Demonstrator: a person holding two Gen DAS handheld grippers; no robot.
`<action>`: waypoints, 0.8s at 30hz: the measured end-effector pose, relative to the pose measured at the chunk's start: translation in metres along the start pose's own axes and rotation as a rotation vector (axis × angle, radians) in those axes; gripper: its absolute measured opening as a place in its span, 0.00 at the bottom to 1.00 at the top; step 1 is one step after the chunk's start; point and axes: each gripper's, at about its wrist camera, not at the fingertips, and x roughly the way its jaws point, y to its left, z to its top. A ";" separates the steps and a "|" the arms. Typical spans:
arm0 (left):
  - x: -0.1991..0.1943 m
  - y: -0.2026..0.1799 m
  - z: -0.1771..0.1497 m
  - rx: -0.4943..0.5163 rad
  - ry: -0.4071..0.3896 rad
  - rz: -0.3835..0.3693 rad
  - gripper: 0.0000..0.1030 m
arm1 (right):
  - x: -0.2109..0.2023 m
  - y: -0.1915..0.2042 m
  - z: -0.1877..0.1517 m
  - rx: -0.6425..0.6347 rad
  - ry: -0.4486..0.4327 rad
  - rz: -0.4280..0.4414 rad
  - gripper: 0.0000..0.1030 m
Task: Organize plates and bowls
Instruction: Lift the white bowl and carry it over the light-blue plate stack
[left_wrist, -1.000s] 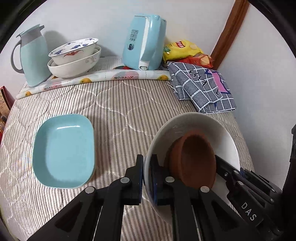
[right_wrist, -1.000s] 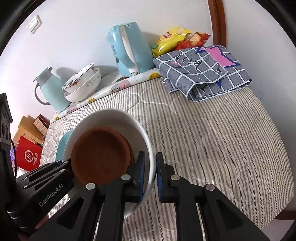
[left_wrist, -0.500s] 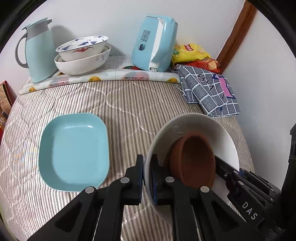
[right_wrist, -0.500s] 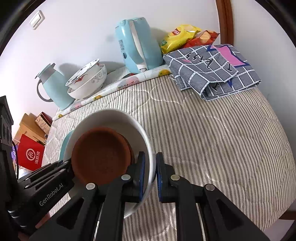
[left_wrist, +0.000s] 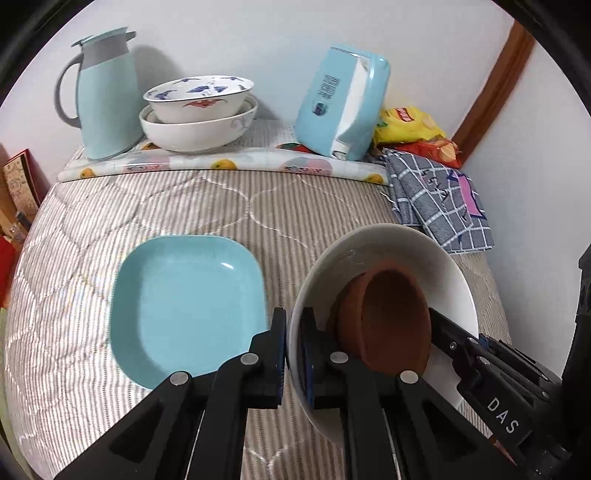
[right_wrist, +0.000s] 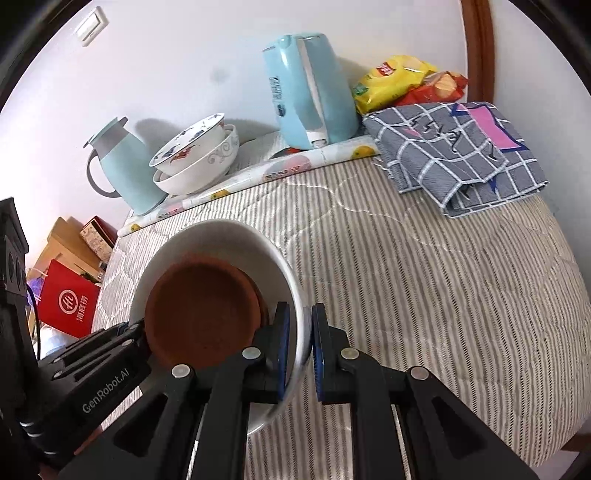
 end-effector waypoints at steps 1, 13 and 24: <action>-0.001 0.003 0.000 -0.005 -0.002 0.005 0.08 | 0.002 0.002 0.000 -0.002 0.002 0.006 0.11; -0.007 0.033 0.010 -0.043 -0.012 0.029 0.08 | 0.019 0.037 0.005 -0.046 0.017 0.034 0.11; -0.010 0.049 0.015 -0.058 -0.023 0.029 0.08 | 0.023 0.053 0.011 -0.075 0.013 0.031 0.11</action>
